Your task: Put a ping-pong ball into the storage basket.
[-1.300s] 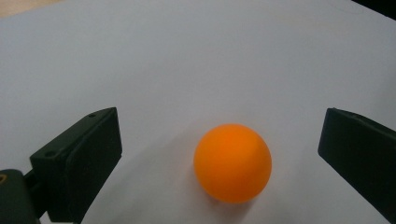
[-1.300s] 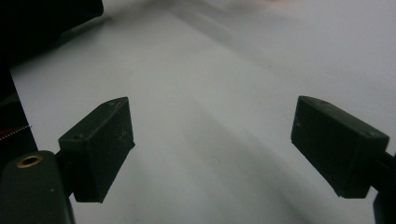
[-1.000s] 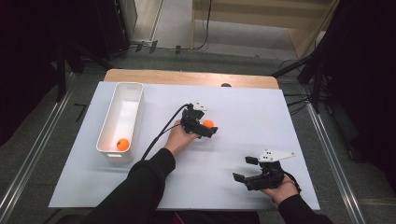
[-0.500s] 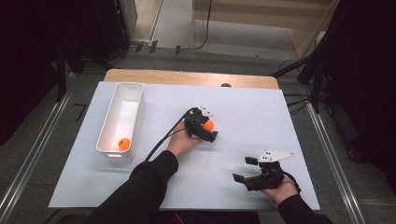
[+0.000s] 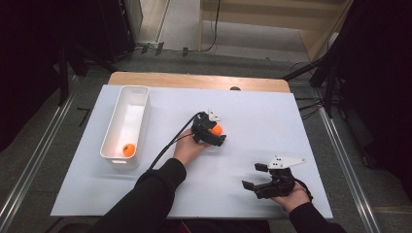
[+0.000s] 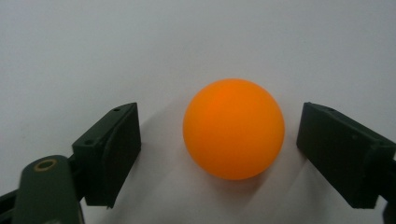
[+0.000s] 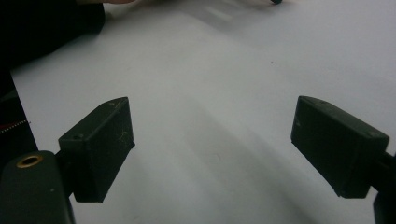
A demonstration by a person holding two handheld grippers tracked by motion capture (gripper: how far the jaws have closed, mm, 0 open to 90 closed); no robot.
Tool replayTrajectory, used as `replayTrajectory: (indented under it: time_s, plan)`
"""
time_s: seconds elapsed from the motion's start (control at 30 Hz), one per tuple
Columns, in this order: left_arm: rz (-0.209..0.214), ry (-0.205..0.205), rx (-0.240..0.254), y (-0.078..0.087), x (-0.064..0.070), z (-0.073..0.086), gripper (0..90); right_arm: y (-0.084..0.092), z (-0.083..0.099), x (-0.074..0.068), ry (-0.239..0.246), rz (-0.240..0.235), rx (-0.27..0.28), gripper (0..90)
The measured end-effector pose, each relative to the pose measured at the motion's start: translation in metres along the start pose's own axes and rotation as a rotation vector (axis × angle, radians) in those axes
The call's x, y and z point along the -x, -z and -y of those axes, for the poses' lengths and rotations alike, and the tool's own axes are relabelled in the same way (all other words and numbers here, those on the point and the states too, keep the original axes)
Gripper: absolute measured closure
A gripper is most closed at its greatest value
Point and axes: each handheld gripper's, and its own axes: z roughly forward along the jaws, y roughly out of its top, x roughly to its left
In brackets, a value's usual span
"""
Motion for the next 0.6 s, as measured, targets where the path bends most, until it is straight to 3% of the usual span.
replayTrajectory:
  time_s: [0.07,0.33,0.43,0.6]
  plan:
    - [0.014,-0.005,0.01,0.0009,0.0002,0.0006,19.3,0.0001,0.0,0.0,0.001,0.0,0.0,11.6]
    - [0.0,0.002,0.037,0.0037,0.0004,0.0019,44.2,-0.0006,0.0002,-0.0009,0.004,-0.005,-0.008,11.6]
    - [0.001,-0.002,0.043,0.0039,0.0016,0.002,50.1,-0.0005,0.0002,-0.0005,0.004,-0.004,-0.01,11.6]
    - [0.006,0.003,0.042,0.004,0.001,0.002,50.8,-0.0006,0.0,-0.0008,0.005,-0.006,-0.011,11.6]
